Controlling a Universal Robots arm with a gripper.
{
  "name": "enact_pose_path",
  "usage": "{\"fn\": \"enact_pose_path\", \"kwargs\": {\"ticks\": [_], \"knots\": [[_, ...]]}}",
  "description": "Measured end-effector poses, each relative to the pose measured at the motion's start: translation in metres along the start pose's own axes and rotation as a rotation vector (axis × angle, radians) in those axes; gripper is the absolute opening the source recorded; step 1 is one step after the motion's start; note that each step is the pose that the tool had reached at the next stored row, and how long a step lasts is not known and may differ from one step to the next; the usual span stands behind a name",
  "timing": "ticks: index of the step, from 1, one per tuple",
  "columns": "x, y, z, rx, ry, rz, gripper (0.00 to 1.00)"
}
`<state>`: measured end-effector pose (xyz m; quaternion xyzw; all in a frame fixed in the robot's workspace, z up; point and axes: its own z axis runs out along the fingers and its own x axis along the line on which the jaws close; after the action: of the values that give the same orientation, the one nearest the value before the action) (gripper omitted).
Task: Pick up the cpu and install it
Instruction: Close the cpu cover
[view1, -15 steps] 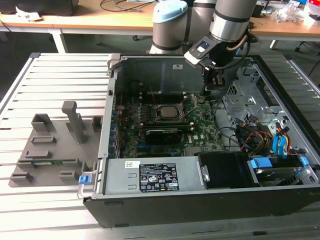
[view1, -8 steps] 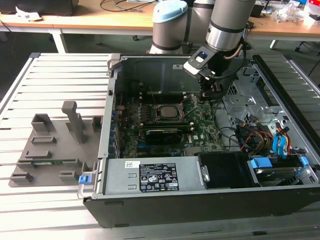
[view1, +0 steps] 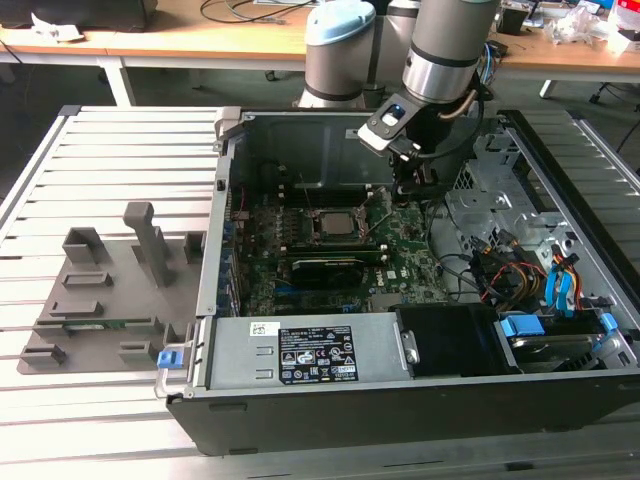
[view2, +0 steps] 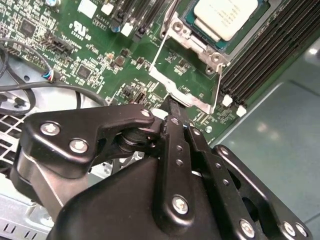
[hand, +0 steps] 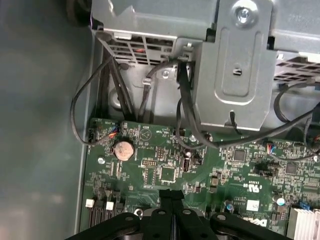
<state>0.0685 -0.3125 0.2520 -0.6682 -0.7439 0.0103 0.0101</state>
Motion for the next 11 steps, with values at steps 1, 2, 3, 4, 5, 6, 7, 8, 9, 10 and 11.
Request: {"fn": "enact_pose_path", "kwargs": {"ticks": [1,2,3,4,5,6,7,8,9,10,11], "knots": [[0.0001,-0.0011,0.0,0.0,0.0,0.0,0.11],[0.0002,-0.0023,0.0001,0.0,0.0001,0.0,0.11],[0.0003,-0.0029,0.0002,-0.0001,0.0001,0.0,0.11],[0.0004,-0.0036,0.0002,0.0,0.0,0.0,0.11],[0.0006,-0.0052,0.0004,-0.0001,0.0002,0.0,0.11],[0.0007,-0.0061,0.0005,-0.0001,0.0001,0.0,0.11],[0.0007,-0.0066,0.0005,-0.0001,0.0001,0.0,0.11],[0.0008,-0.0075,0.0006,0.0,0.0,0.0,0.11],[0.001,-0.0091,0.0008,0.0,0.0001,0.0,0.11],[0.0011,-0.01,0.0009,-0.0001,0.0001,0.0,0.11],[0.0012,-0.0111,0.0009,-0.0001,0.0,0.0,0.11]]}}
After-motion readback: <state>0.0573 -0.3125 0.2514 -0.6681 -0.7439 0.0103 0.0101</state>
